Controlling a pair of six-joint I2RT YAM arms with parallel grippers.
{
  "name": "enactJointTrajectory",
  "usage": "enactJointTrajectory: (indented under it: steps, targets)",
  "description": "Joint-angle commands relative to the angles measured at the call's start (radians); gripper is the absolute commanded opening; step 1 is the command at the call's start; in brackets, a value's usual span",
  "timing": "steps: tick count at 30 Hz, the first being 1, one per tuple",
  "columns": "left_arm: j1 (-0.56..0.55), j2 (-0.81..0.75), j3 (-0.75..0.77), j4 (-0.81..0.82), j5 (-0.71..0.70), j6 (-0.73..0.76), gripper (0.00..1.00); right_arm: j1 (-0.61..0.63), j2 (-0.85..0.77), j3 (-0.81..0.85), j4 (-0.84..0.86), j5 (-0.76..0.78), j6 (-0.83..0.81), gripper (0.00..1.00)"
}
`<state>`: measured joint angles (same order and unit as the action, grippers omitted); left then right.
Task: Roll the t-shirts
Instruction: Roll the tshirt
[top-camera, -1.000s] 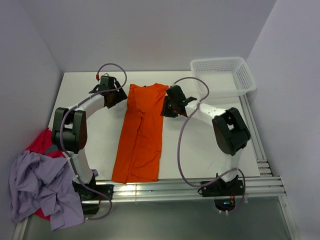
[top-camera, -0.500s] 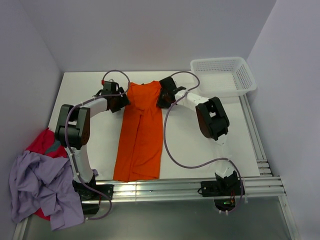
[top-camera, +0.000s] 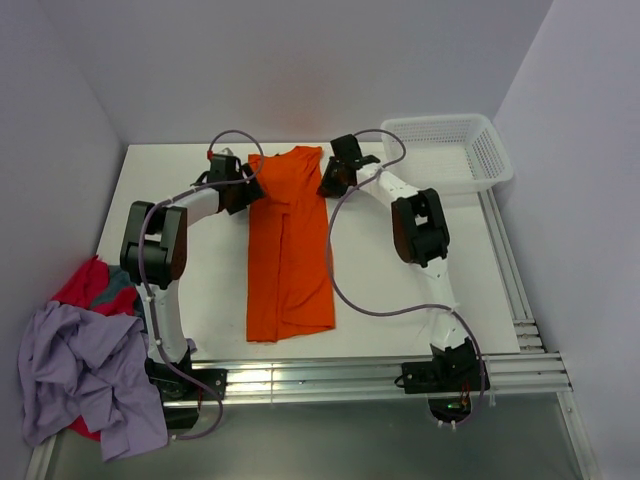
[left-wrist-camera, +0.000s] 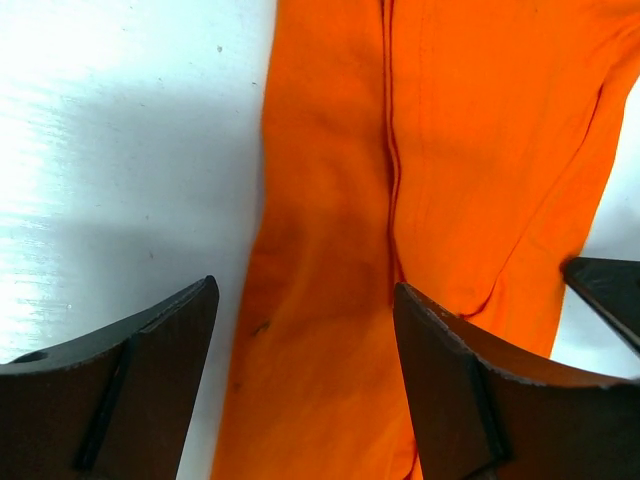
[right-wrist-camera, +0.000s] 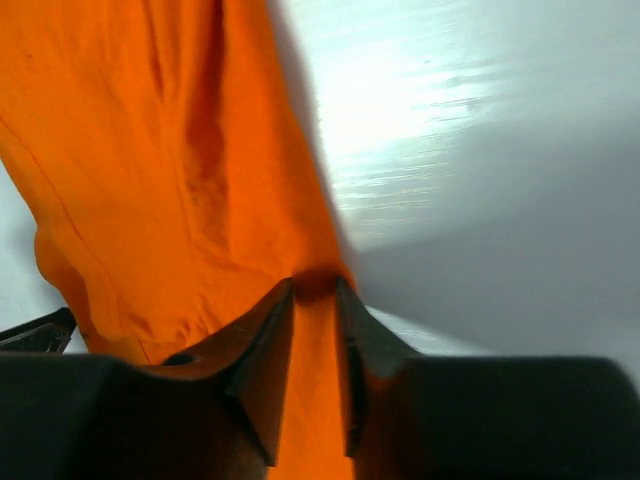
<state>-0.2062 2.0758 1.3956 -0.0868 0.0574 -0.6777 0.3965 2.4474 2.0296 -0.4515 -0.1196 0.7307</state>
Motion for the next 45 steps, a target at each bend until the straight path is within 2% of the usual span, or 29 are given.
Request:
enactJointTrajectory:
  steps: [1,4,8,12,18,22,26,33,39,45]
  targets:
    - [0.011,-0.026,-0.024,-0.031,-0.004,-0.013,0.78,-0.019,-0.025,0.003,-0.038,-0.041,-0.039,0.35]
    - [0.019,-0.081,-0.046,-0.051,-0.025,0.0,0.79,-0.018,-0.1,-0.084,0.006,-0.051,-0.056,0.43]
    - [0.025,-0.154,-0.081,-0.065,-0.05,0.007,0.81,0.013,-0.275,-0.187,0.01,0.001,-0.1,0.43]
    - [0.028,-0.212,-0.096,-0.061,-0.039,0.006,0.81,0.067,-0.434,-0.369,0.023,0.058,-0.163,0.43]
    - [0.024,-0.207,-0.057,-0.053,0.002,0.006,0.81,0.243,-0.635,-0.644,0.02,0.153,-0.211,0.42]
    - [0.014,-0.163,-0.012,-0.033,0.033,0.001,0.8,0.398,-0.712,-0.776,0.017,0.213,-0.195,0.42]
    - [0.007,-0.085,0.077,-0.021,0.062,-0.011,0.79,0.562,-0.748,-0.851,-0.007,0.279,-0.143,0.42]
    - [-0.015,0.062,0.173,0.004,0.11,-0.029,0.79,0.703,-0.803,-0.985,-0.001,0.339,-0.048,0.42]
    - [-0.036,0.202,0.298,-0.04,0.113,-0.042,0.79,0.758,-0.756,-0.965,-0.064,0.405,0.015,0.4]
    - [-0.038,0.259,0.368,-0.094,0.073,-0.042,0.78,0.78,-0.769,-1.0,-0.081,0.454,0.035,0.4]
